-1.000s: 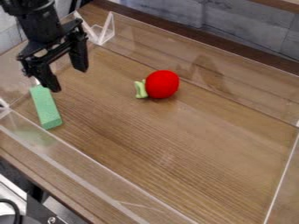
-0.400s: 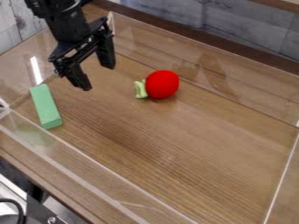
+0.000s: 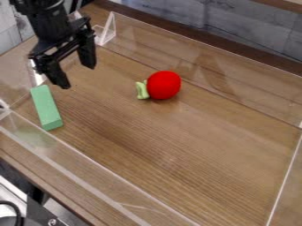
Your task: Put the green stick in the brown bowl
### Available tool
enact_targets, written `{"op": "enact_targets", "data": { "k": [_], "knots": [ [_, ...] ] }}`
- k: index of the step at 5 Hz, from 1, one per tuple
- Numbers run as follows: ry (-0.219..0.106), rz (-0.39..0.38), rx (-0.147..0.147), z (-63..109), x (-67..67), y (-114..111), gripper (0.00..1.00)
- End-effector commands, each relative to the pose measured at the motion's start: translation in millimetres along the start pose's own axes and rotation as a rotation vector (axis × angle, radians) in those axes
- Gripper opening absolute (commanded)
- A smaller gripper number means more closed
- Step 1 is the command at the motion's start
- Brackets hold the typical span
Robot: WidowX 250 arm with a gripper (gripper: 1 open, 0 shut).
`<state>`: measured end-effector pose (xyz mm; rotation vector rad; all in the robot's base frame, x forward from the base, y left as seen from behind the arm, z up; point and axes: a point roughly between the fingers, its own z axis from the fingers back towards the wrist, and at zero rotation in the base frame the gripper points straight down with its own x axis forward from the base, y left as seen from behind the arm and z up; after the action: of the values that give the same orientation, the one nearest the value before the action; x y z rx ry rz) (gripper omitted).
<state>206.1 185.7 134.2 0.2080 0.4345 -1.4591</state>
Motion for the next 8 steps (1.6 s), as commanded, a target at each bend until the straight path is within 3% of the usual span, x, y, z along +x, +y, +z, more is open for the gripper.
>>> {"op": "enact_targets", "data": {
  "k": [1, 3, 4, 7, 8],
  "knots": [
    [0.029, 0.006, 0.046, 15.5, -1.8, 8, 1.0],
    [0.064, 0.021, 0.051, -8.1, -13.1, -3, 1.0],
    [0.086, 0.007, 0.06, -15.3, -26.2, -17, 1.0],
    [0.146, -0.072, 0.093, -18.4, -27.7, -32, 1.0],
    [0.172, -0.174, 0.141, -31.0, -19.3, -23, 1.0]
  ]
}}
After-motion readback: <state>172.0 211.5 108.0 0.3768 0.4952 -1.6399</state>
